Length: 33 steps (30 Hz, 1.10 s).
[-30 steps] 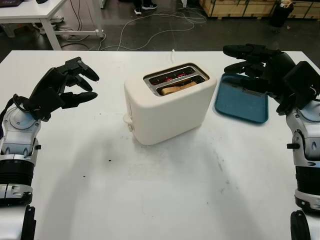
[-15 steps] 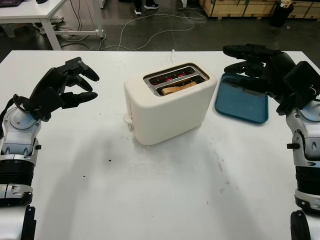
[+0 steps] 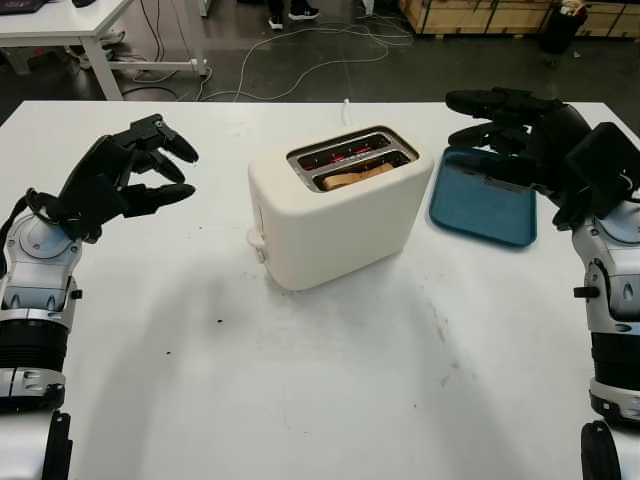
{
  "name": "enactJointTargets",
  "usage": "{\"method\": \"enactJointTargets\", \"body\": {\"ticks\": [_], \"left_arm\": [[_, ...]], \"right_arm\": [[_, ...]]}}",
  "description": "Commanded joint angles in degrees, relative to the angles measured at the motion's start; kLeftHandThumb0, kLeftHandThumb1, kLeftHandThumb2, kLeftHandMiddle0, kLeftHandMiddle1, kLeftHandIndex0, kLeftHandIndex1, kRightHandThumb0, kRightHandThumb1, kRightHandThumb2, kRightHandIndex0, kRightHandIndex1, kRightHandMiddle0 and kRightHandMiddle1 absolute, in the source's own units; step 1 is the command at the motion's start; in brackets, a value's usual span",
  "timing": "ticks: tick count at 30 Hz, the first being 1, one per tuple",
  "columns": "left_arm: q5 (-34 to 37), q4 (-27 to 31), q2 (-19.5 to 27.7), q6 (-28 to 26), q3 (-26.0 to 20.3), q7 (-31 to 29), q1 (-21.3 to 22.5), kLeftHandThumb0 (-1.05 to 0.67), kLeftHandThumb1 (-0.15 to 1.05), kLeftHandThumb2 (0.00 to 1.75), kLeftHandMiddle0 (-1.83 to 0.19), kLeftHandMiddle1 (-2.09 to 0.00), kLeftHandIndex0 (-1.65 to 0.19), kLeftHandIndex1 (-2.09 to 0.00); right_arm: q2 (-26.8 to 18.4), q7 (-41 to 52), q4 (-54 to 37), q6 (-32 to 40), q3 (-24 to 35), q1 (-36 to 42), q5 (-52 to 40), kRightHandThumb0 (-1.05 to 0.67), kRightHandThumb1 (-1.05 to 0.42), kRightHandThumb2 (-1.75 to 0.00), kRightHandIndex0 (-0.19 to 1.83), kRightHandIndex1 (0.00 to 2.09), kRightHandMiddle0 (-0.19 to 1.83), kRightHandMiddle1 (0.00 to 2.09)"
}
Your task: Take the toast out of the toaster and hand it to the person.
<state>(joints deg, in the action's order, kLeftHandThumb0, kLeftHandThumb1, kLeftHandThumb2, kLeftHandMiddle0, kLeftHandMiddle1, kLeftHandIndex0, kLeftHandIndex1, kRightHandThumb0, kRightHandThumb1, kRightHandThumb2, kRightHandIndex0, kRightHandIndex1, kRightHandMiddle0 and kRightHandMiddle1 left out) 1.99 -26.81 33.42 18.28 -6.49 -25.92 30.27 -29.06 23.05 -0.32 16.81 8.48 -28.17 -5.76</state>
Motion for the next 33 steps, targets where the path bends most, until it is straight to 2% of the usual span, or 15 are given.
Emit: {"method": "enactJointTargets", "body": {"ticks": [1, 33], "left_arm": [[0.27, 0.13, -0.34, 0.04, -0.42, 0.37, 0.70, -1.05, 0.92, 0.08, -0.31, -1.48, -0.29, -1.39], [0.54, -0.42, -0.26, 1.15, -0.69, -0.04, 0.47, -1.05, 0.92, 0.09, -0.30, -1.48, -0.29, -1.38]], "right_arm": [[0.15, -0.39, -0.24, -0.15, 0.14, -0.02, -0.18, -0.33, -0.76, 0.00, 0.29, 0.96, 0.66, 0.05], [0.39, -0.66, -0.44, 0.48, -0.03, -0.13, -0.48, -0.34, -0.76, 0.00, 0.29, 0.95, 0.66, 0.05]]}}
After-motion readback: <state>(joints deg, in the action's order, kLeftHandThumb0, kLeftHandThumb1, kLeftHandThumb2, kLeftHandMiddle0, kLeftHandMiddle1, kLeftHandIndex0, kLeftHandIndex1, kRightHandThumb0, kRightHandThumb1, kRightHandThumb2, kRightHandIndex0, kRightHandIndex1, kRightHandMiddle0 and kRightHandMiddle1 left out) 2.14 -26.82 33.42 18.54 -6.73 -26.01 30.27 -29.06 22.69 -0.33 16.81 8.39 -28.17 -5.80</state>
